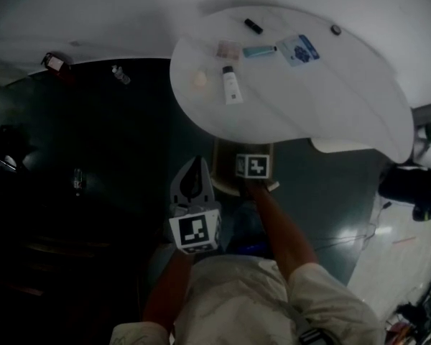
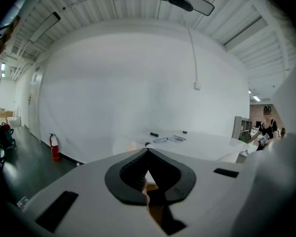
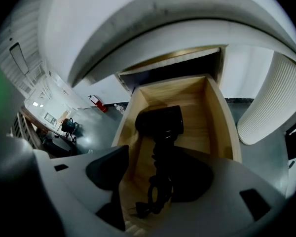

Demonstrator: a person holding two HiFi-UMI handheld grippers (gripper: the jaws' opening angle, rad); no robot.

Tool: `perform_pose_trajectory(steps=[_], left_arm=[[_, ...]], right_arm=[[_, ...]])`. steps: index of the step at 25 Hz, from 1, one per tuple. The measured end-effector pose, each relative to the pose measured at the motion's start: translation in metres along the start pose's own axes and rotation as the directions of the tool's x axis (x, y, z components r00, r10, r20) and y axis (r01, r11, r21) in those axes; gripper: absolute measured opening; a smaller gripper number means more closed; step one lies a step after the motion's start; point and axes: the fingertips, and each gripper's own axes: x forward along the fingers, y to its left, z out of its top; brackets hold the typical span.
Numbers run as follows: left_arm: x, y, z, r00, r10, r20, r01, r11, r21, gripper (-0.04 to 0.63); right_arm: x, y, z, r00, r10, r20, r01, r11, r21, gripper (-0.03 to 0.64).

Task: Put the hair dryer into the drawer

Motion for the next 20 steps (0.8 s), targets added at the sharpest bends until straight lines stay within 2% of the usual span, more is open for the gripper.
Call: perform_pose_trajectory(steps=[6, 11, 14, 18, 20], left_arm=[[0.002, -0.003, 0.012, 0.999, -0.035, 0.023, 0.035, 0.999, 0.009, 0.000], [0.008, -0.008, 0.023, 0.996, -0.060, 0.059, 0.058, 0.997, 0.042, 0.000], [0.010, -0.013, 0.027, 0.996, -0.069, 0.059, 0.066, 0.996, 0.055, 0.000], [0.012, -0.022, 0.036, 0.993, -0.092, 0.069, 0.088, 0.994, 0.060, 0.000], [0.013, -0.027, 0.043, 0.991, -0.106, 0.081, 0.101, 0.993, 0.067, 0.000]], right_arm=[[-0.049, 0.027, 0.008, 0.995, 0.061, 0.077, -0.060, 0.998, -0.016, 0.252], [-0.098, 0.029, 0.028, 0.976, 0.045, 0.211, -0.042, 0.999, -0.018, 0.252], [-0.140, 0.046, 0.049, 0.944, 0.082, 0.319, -0.074, 0.997, -0.037, 0.252], [-0.199, 0.066, 0.074, 0.879, 0.122, 0.462, -0.073, 0.990, -0.124, 0.241], [-0.226, 0.067, 0.084, 0.841, 0.106, 0.531, -0.027, 0.988, -0.155, 0.166]])
